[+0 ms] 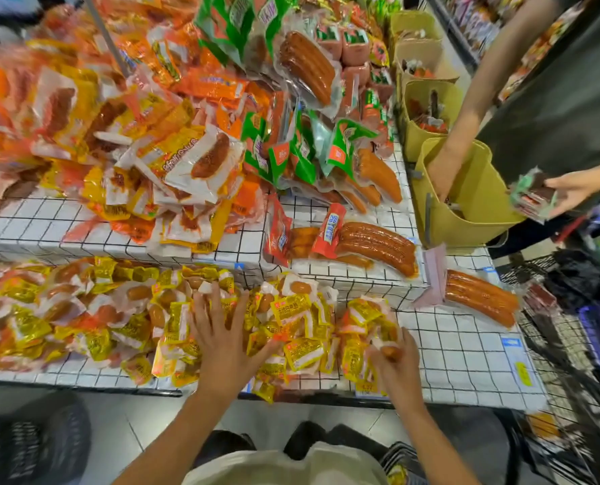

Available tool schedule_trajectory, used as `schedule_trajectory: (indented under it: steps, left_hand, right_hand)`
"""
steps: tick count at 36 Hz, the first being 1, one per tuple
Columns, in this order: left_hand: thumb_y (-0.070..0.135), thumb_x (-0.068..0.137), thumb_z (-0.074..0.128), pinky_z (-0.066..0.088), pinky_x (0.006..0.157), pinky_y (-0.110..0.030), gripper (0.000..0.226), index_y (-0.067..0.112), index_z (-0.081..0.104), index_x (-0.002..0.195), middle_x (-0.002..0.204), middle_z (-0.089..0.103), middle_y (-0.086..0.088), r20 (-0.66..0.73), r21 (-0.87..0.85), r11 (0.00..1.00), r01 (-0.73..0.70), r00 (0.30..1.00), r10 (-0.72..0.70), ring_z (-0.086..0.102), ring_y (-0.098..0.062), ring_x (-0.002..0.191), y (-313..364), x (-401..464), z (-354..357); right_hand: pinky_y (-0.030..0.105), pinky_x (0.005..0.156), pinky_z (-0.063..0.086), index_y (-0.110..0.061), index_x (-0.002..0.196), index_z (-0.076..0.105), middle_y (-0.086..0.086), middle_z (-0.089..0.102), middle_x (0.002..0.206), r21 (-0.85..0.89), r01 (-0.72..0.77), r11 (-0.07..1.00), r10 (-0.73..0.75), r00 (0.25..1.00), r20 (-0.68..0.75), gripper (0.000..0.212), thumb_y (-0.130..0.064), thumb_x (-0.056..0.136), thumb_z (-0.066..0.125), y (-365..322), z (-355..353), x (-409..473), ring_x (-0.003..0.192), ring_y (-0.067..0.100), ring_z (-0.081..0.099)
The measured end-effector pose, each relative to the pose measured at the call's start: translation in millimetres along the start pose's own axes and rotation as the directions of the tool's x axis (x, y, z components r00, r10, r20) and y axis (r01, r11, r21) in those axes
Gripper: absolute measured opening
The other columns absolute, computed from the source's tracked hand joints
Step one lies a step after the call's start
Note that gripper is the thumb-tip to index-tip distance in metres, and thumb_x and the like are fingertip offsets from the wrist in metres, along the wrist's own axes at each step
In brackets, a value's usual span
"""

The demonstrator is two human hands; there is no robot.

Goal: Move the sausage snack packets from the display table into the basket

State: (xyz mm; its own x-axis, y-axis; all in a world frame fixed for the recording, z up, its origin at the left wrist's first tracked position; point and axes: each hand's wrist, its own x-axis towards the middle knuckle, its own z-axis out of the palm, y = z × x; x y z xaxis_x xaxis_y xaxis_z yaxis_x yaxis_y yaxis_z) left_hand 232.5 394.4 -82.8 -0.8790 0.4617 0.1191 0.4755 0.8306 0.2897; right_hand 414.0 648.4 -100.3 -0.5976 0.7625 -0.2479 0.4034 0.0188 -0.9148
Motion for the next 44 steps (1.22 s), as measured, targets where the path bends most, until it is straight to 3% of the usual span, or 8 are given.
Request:
schedule_trajectory:
  steps: [5,9,14,18,31,38,42,44]
  left_hand:
    - [0.094,0.067,0.053,0.002,0.117,-0.072,0.114,0.033,0.025,0.159,0.169,-0.001,-0.014,-0.097,-0.051,0.996,0.078,0.992,-0.082,-0.007,-0.045,0.153,-7.8,-27.1,-5.6]
    - [0.097,0.062,0.051,0.0,0.114,-0.076,0.125,0.029,0.018,0.161,0.169,-0.006,-0.016,0.015,-0.03,0.997,0.073,0.997,-0.073,-0.011,-0.046,0.152,-4.1,-31.0,-3.5]
    - [0.1,0.06,0.041,-0.005,0.112,-0.077,0.127,0.031,0.009,0.161,0.166,-0.02,-0.014,0.186,0.031,0.995,0.095,0.978,-0.099,-0.025,-0.045,0.149,0.2,-9.3,-4.1]
    - [0.103,0.059,0.036,-0.011,0.113,-0.075,0.127,0.035,0.002,0.161,0.165,-0.027,-0.011,0.228,0.03,0.995,0.095,0.969,-0.1,-0.03,-0.043,0.148,-1.9,-7.3,-6.7]
    - [0.068,0.093,0.041,0.014,0.121,-0.064,0.08,0.018,0.034,0.155,0.168,0.007,-0.013,0.106,-0.255,0.946,-0.199,0.967,0.232,0.002,-0.036,0.156,-51.0,-41.1,-54.0]
    - [0.031,0.091,0.072,0.025,0.121,-0.058,0.067,0.016,0.045,0.15,0.165,0.017,-0.006,0.143,-0.274,0.923,-0.271,0.937,0.318,0.011,-0.031,0.154,-84.6,-85.5,-59.3]
    - [0.052,0.093,0.047,0.022,0.12,-0.05,0.068,0.015,0.044,0.151,0.165,0.023,-0.01,0.201,-0.3,0.9,-0.317,0.901,0.385,0.015,-0.034,0.153,-100.7,-128.0,-46.0]
    - [0.053,0.092,0.047,0.022,0.123,-0.051,0.071,0.017,0.041,0.152,0.166,0.019,-0.007,0.283,-0.307,0.903,-0.3,0.877,0.388,0.012,-0.03,0.154,-107.4,-149.7,-40.0]
  right_hand:
    - [0.041,0.106,0.049,-0.043,0.157,0.02,-0.025,0.003,0.164,-0.134,0.118,0.984,-0.123,0.992,-0.026,0.099,-0.04,0.079,0.082,33.2,9.2,-18.5,0.155,0.015,0.012]
    - [0.065,0.115,0.032,-0.032,0.161,0.018,-0.012,-0.009,0.168,-0.297,0.2,0.934,-0.182,0.979,0.087,0.105,-0.057,0.078,0.078,42.5,20.6,-19.3,0.156,0.016,-0.01]
    - [0.053,0.124,-0.003,-0.021,0.161,0.01,0.006,-0.017,0.169,-0.411,0.264,0.873,-0.21,0.963,0.171,0.111,-0.082,0.079,0.053,32.6,36.2,-15.4,0.155,0.026,-0.022]
    - [0.051,0.124,-0.007,-0.025,0.161,0.004,0.0,-0.026,0.166,-0.438,0.256,0.862,-0.177,0.961,0.213,0.107,-0.068,0.081,0.061,28.7,34.2,-15.5,0.152,0.023,-0.029]
    - [0.049,0.124,0.018,-0.028,0.157,0.027,-0.037,0.002,0.16,-0.377,0.358,0.854,-0.339,0.933,0.118,0.09,-0.025,0.085,0.081,17.2,2.3,-70.6,0.155,0.004,0.002]
    - [0.029,0.118,0.031,-0.042,0.153,0.028,-0.01,0.011,0.169,-0.424,0.198,0.884,-0.19,0.98,0.062,0.083,-0.031,0.088,0.078,15.4,19.4,-148.6,0.155,0.015,0.015]
    - [0.029,0.122,0.026,-0.024,0.155,0.038,-0.003,0.016,0.168,-0.448,0.158,0.88,-0.15,0.987,0.053,0.077,-0.026,0.089,0.077,27.3,37.2,-196.9,0.154,0.019,0.02]
    - [0.009,0.118,0.014,-0.02,0.154,0.039,-0.003,0.016,0.168,-0.448,0.168,0.878,-0.152,0.986,0.072,0.075,-0.025,0.09,0.076,38.4,43.7,-224.6,0.155,0.014,0.015]
